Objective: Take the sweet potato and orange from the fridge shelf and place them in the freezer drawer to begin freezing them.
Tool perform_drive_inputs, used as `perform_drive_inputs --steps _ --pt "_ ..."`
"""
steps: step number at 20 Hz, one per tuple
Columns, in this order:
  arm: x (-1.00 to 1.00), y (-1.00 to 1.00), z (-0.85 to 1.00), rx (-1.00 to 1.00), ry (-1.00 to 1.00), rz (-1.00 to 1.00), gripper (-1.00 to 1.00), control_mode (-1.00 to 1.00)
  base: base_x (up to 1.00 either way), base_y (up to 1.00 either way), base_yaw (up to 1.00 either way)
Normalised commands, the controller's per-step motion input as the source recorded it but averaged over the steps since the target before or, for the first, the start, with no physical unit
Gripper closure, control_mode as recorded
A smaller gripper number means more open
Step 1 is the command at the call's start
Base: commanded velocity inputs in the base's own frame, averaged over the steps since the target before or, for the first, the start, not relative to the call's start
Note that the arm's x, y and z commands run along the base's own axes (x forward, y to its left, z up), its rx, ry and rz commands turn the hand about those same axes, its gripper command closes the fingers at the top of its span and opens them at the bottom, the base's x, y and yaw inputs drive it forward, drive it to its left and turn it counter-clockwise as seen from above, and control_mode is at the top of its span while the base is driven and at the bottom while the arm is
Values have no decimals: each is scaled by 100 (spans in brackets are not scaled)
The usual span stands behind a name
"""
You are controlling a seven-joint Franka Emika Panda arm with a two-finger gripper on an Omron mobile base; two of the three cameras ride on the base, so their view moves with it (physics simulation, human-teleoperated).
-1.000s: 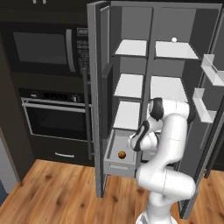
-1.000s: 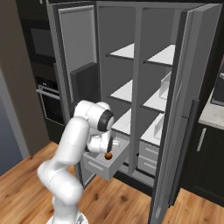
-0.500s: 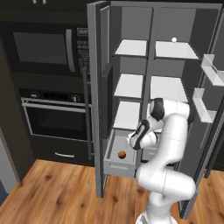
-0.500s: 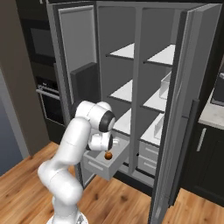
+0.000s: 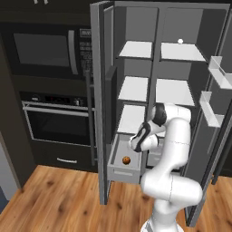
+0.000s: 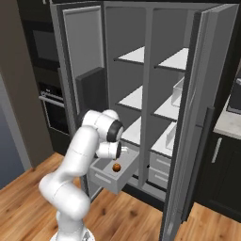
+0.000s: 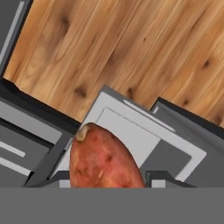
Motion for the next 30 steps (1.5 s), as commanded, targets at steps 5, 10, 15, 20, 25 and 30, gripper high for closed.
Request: perform_drive_inputs --steps 5,10,15,20,25,30 --pt "26 0 -27 -2 1 0 100 -100 0 0 0" --pt "29 0 -35 -3 0 0 100 -100 0 0 0" --pt "26 0 -46 -3 0 0 100 -100 0 0 0" --pt "22 0 -49 -3 1 0 100 -100 0 0 0" --pt "24 0 -40 -3 1 0 100 -100 0 0 0" --pt "39 0 -24 -1 0 0 100 -100 0 0 0"
